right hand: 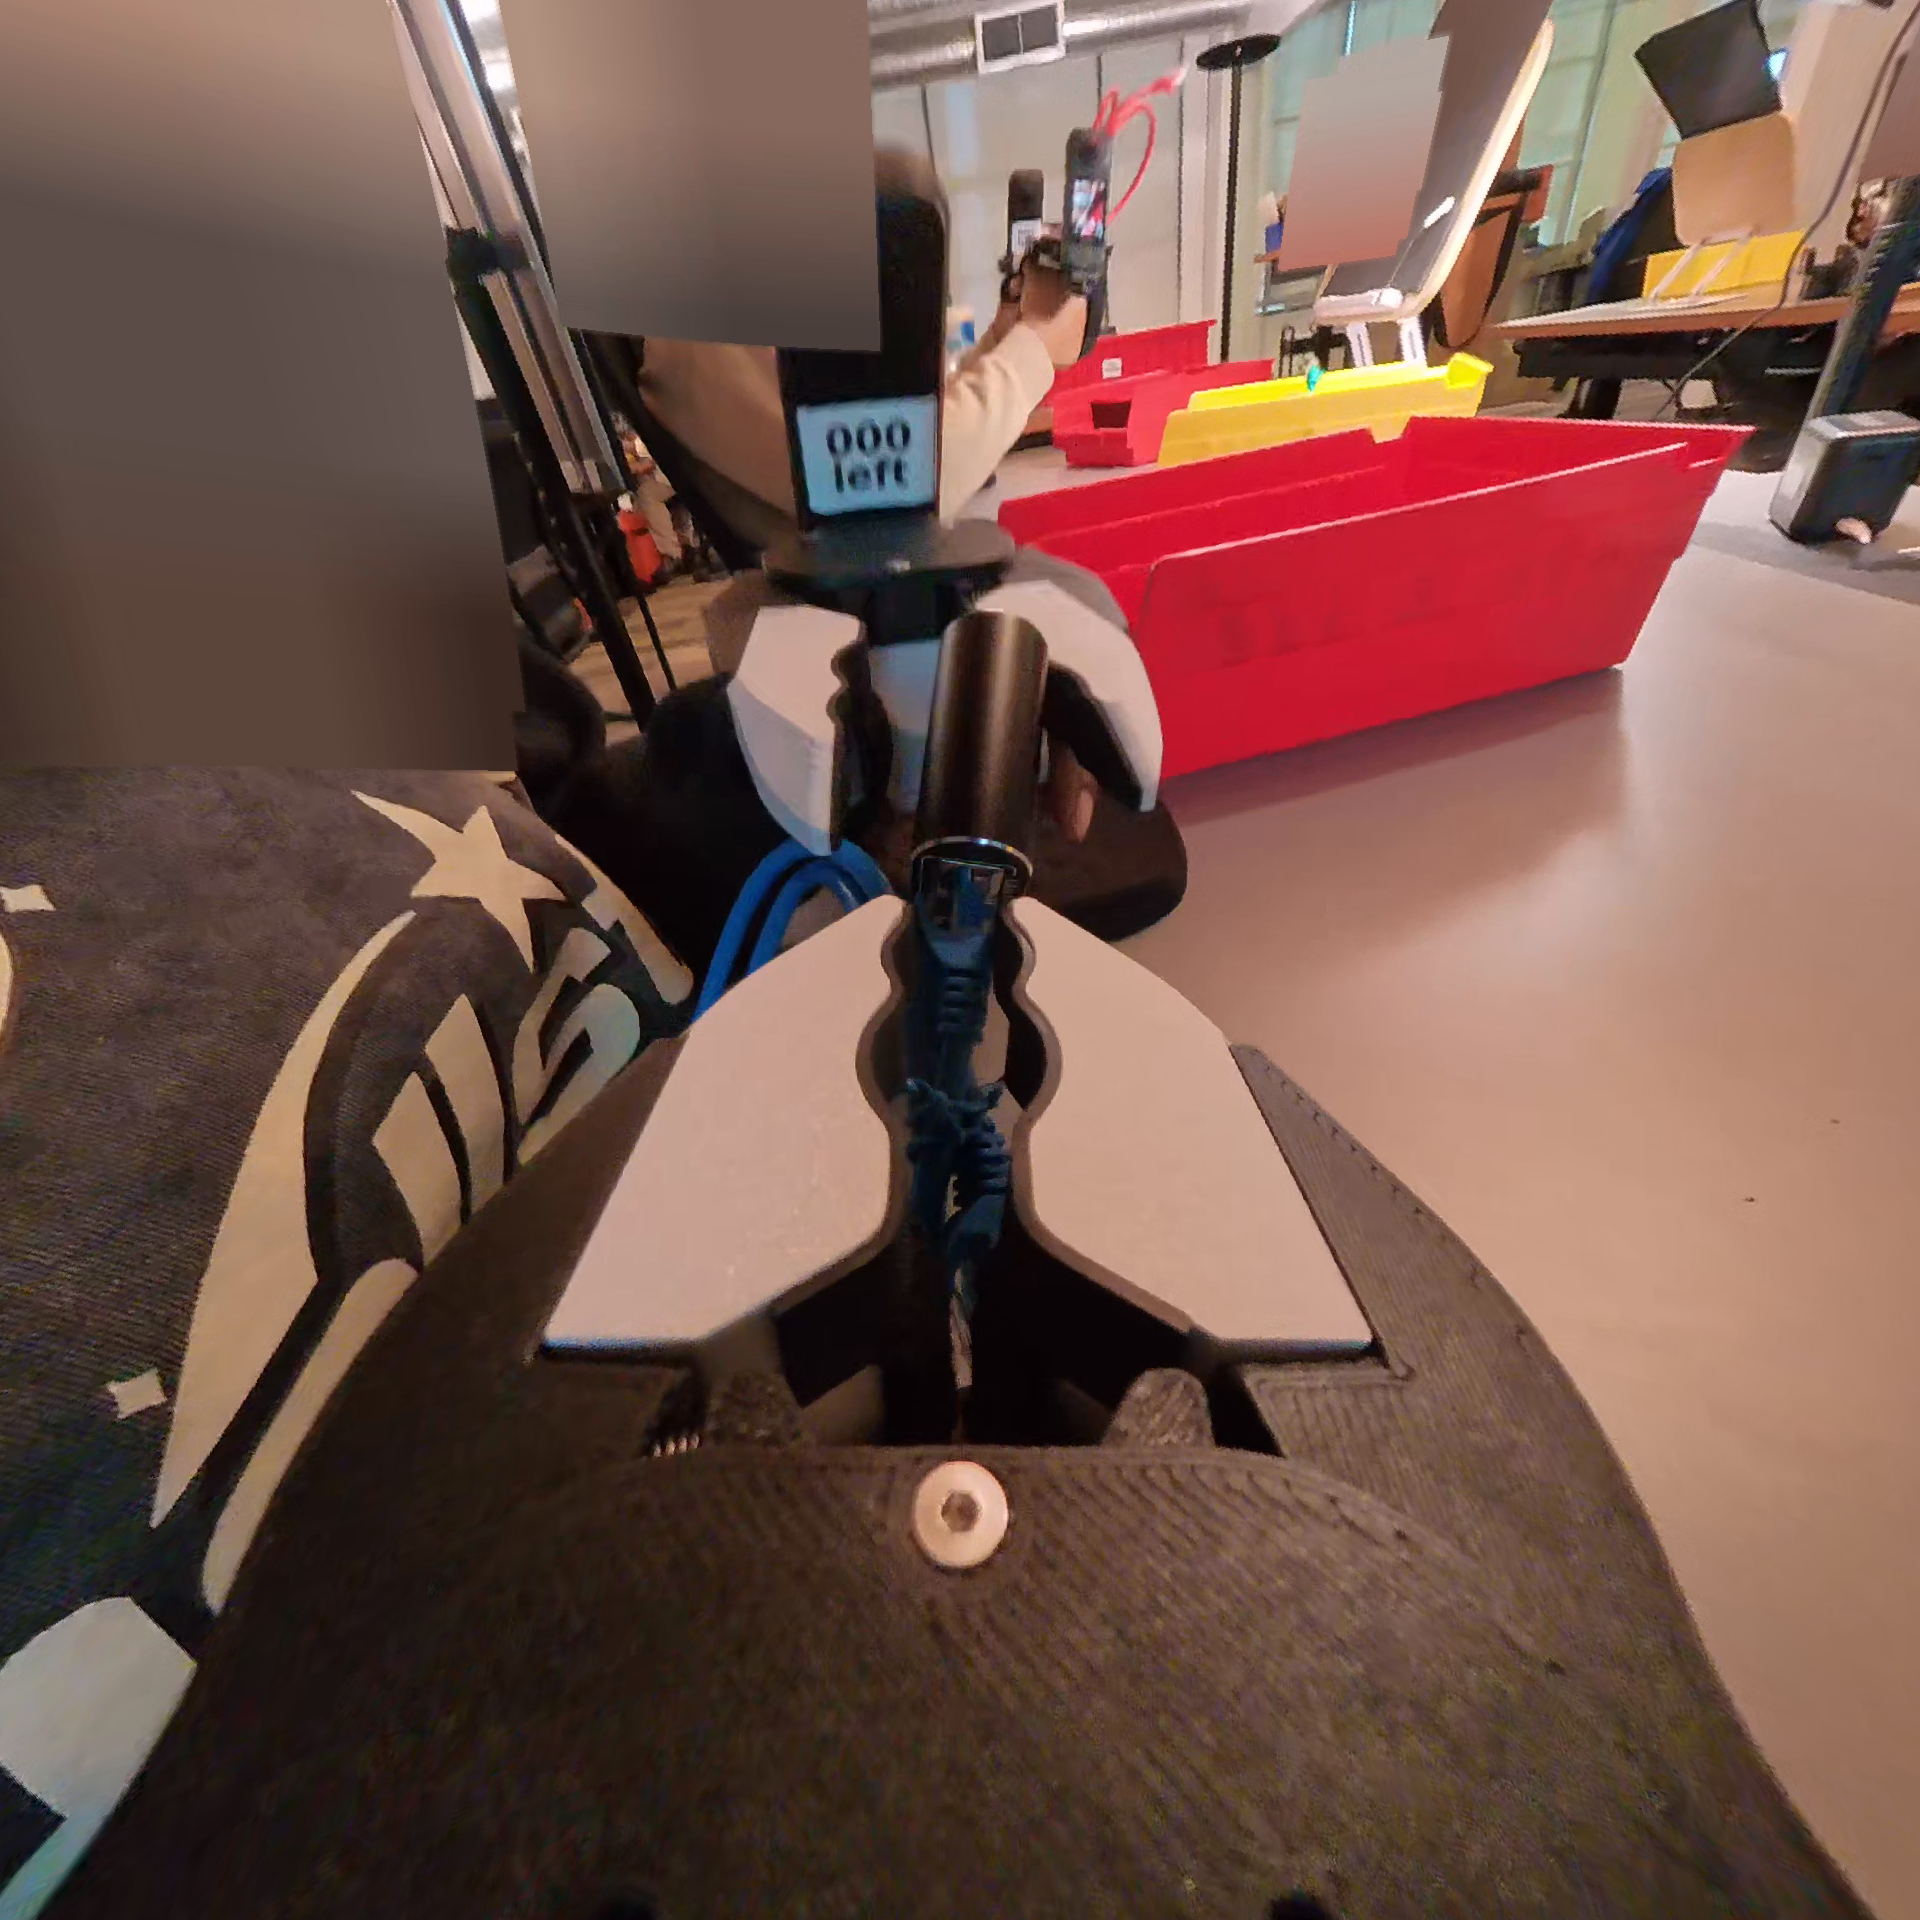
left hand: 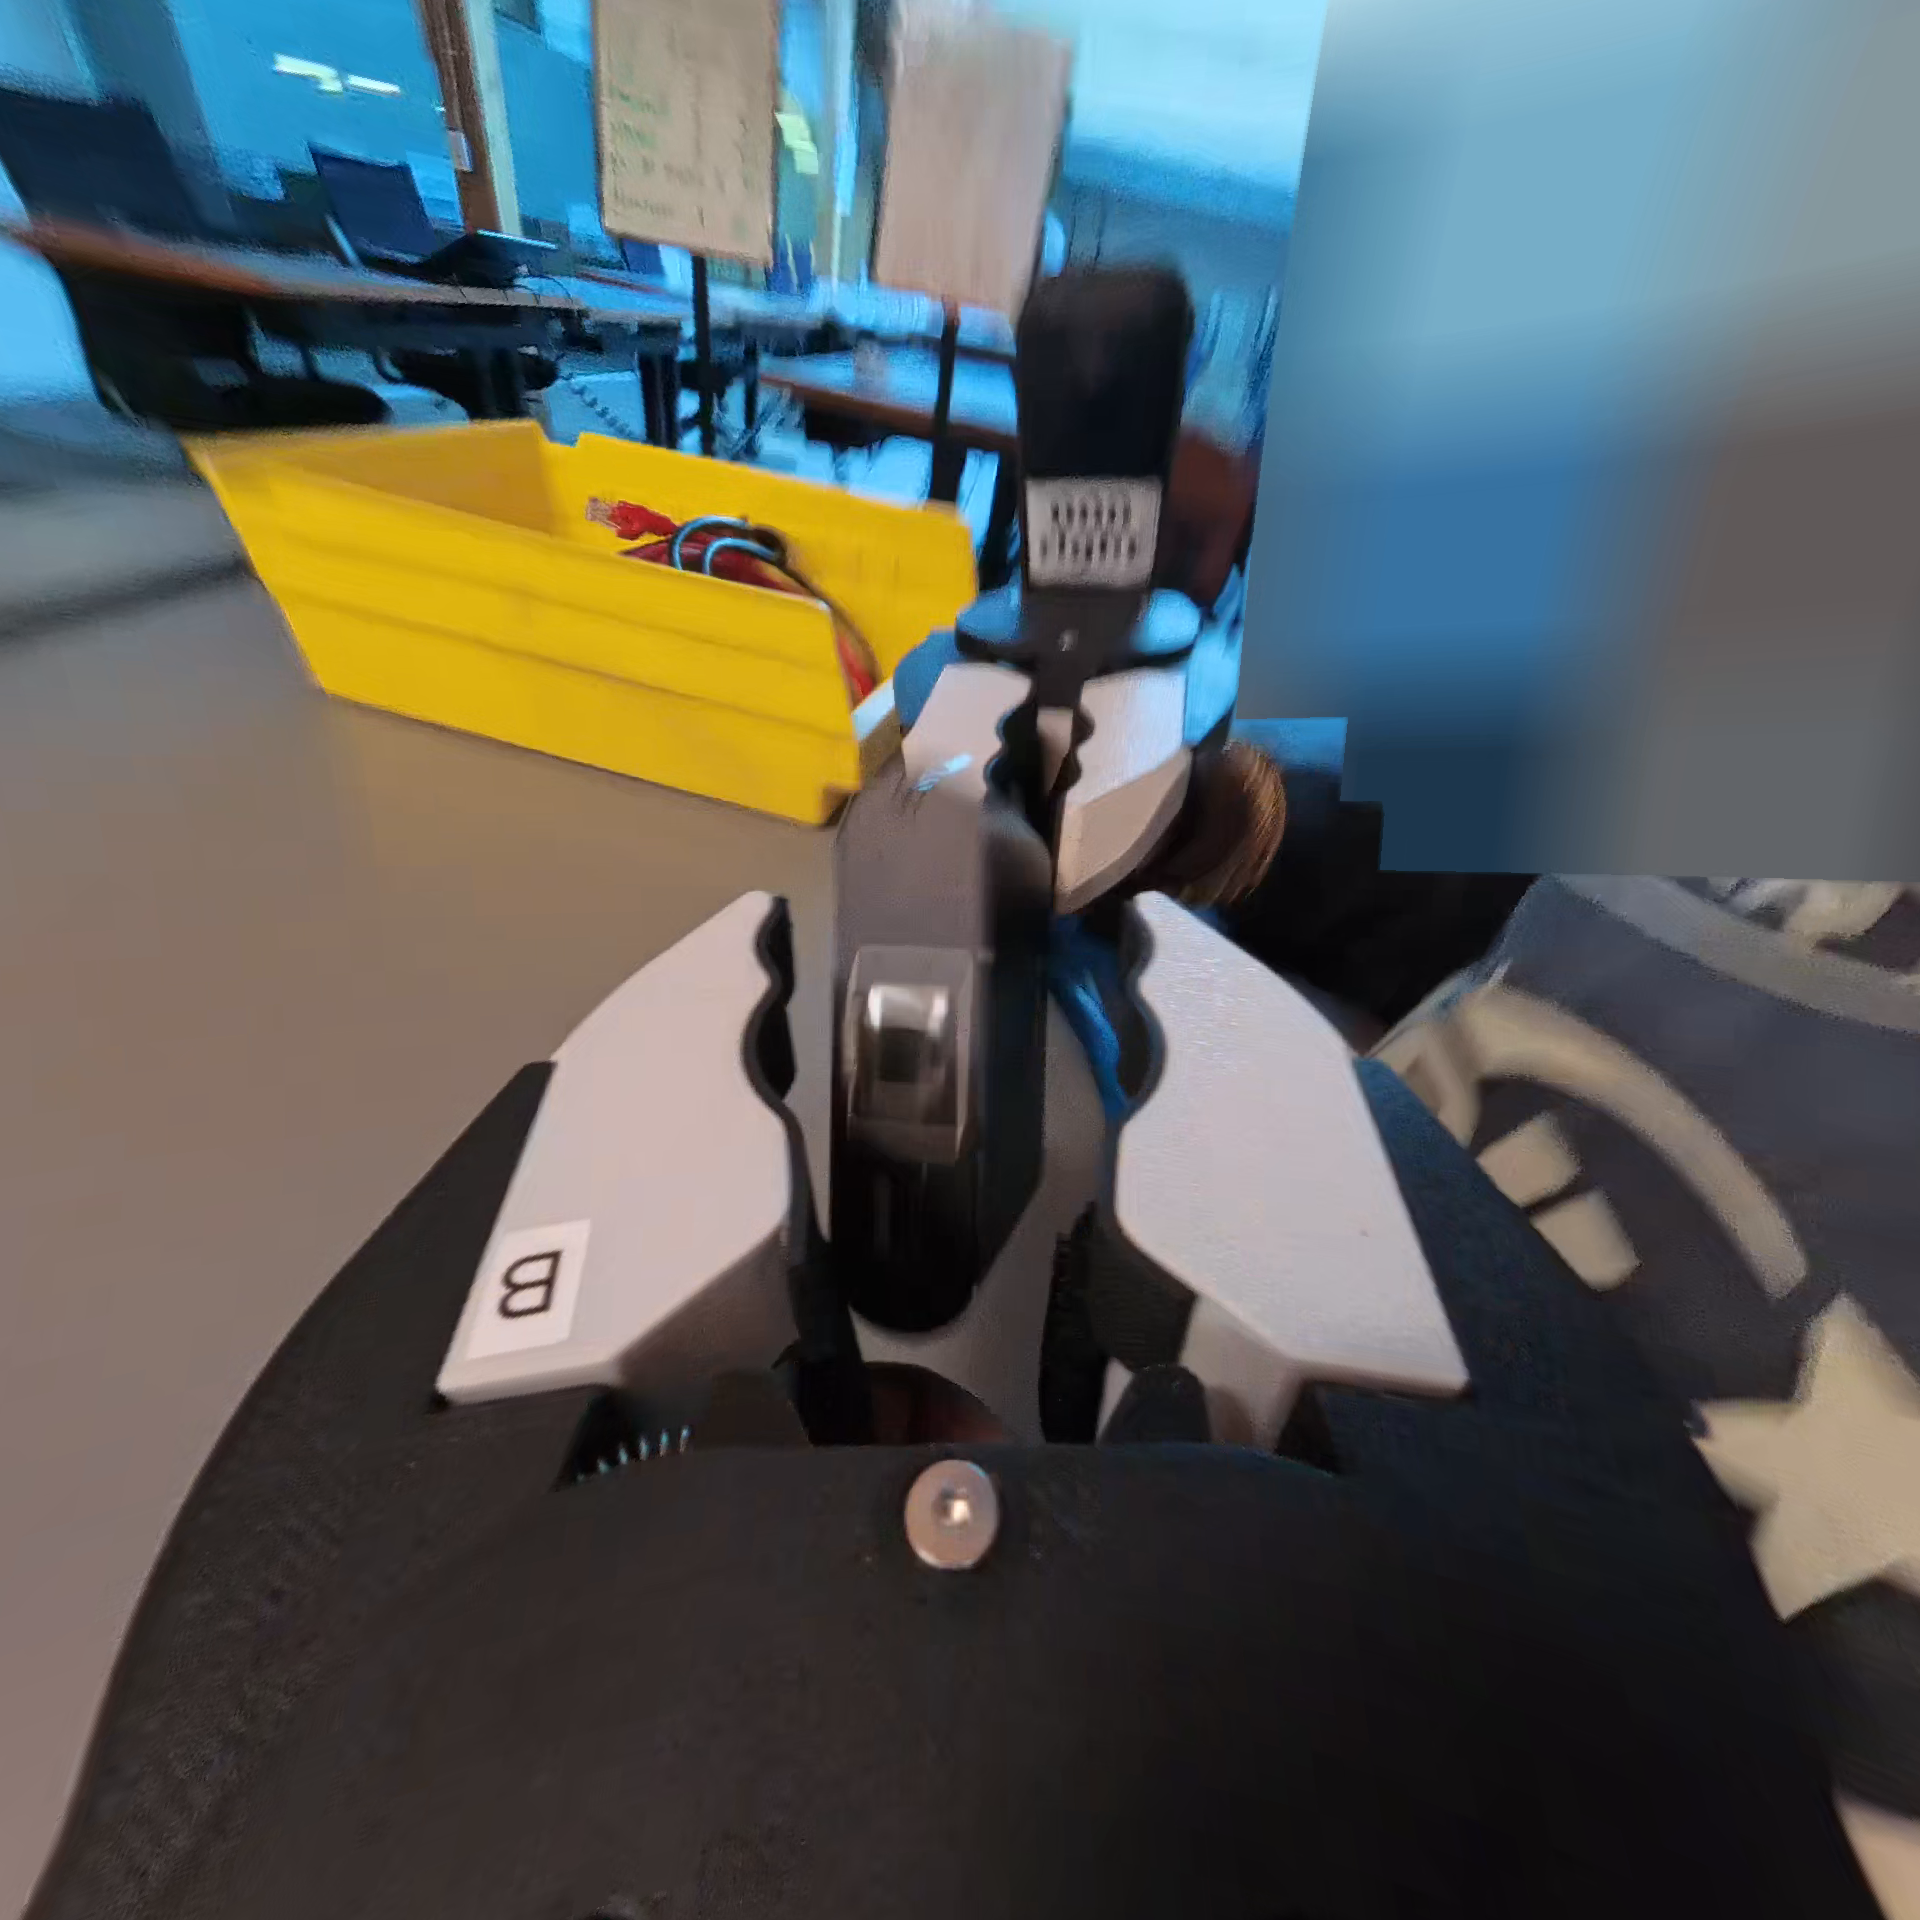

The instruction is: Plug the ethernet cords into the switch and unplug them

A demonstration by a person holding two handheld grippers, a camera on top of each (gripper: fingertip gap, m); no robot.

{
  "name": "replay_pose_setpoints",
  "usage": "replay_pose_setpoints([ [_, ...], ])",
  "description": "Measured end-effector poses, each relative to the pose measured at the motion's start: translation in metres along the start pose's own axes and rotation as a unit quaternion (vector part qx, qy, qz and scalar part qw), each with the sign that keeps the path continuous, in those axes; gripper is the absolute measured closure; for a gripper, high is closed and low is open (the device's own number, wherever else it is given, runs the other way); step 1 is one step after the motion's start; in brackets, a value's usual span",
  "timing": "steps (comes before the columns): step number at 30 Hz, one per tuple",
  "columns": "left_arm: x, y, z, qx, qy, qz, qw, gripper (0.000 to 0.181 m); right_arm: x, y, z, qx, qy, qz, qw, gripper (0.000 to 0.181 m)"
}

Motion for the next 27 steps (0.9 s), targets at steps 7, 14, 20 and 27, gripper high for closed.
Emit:
replay_pose_setpoints([
  [7,-0.001,-0.003,-0.007,-0.051,-0.033,-0.071,0.996,0.153,-0.005,-0.005,-0.003,0.024,-0.023,0.0,0.999,0.168],
  [14,0.005,0.001,-0.012,-0.085,-0.005,-0.06,0.995,0.155,-0.01,-0.009,-0.005,0.07,-0.031,-0.034,0.996,0.166],
  [20,0.009,-0.001,-0.012,-0.076,0.012,-0.067,0.995,0.155,-0.012,-0.012,-0.005,0.105,-0.021,-0.061,0.992,0.166],
  [27,0.01,0.005,-0.013,-0.128,0.017,-0.04,0.991,0.155,-0.014,-0.015,-0.006,0.102,-0.014,-0.074,0.992,0.167],
])
Point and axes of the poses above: each gripper's, where its closed fingertips meet, x back along the fingers, z out of its top, y = z × x across the jaws, the point moved 8 cm from there along x, back along the fingers, and after that the axes turned 3 degrees about -z, right-handed, at the moved point
